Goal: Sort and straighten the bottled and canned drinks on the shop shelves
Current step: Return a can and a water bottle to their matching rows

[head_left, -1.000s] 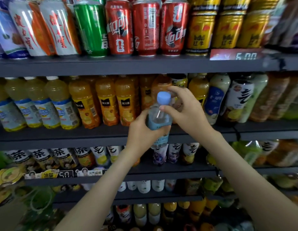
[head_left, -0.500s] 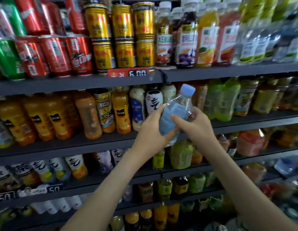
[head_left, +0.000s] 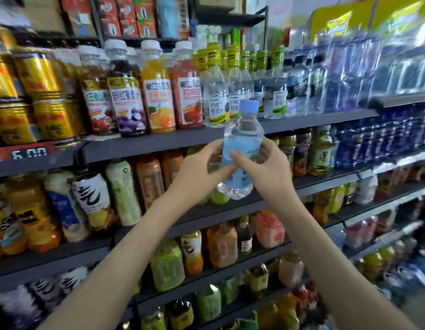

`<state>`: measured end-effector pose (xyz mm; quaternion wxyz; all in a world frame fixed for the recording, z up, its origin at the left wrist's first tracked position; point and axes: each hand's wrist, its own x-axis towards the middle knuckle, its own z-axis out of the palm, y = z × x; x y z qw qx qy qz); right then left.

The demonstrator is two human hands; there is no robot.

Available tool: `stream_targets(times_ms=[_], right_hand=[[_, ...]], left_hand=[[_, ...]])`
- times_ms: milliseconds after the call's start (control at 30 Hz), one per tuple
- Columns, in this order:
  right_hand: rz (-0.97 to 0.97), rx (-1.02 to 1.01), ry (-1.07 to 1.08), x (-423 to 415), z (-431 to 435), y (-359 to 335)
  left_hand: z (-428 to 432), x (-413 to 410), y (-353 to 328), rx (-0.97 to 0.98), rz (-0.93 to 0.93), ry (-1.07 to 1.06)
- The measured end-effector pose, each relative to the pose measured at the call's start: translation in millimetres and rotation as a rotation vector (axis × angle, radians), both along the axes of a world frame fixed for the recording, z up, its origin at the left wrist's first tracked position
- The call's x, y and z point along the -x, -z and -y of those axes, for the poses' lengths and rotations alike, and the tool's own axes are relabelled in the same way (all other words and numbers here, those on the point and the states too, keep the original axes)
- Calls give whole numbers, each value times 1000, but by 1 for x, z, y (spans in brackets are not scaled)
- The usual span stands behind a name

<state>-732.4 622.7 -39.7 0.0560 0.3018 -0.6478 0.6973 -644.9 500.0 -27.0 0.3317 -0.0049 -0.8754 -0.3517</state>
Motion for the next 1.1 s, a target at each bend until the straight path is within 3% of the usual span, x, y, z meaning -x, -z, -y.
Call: stream_targets(times_ms=[200,400,867,1100], right_hand=[[-43,-49,132,116,-54,-16],[-55,-112,276,232,-129,-30],[-45,-102,358,488,-372,-39],[-76,7,375,602,-416,-63]], left_hand=[[-30,120,-13,306,-40,-173],[-96,255,-26,505,-4,-171],[-319,518,-24,480,-75,-167],[-363,617,-41,545,-177,-320]])
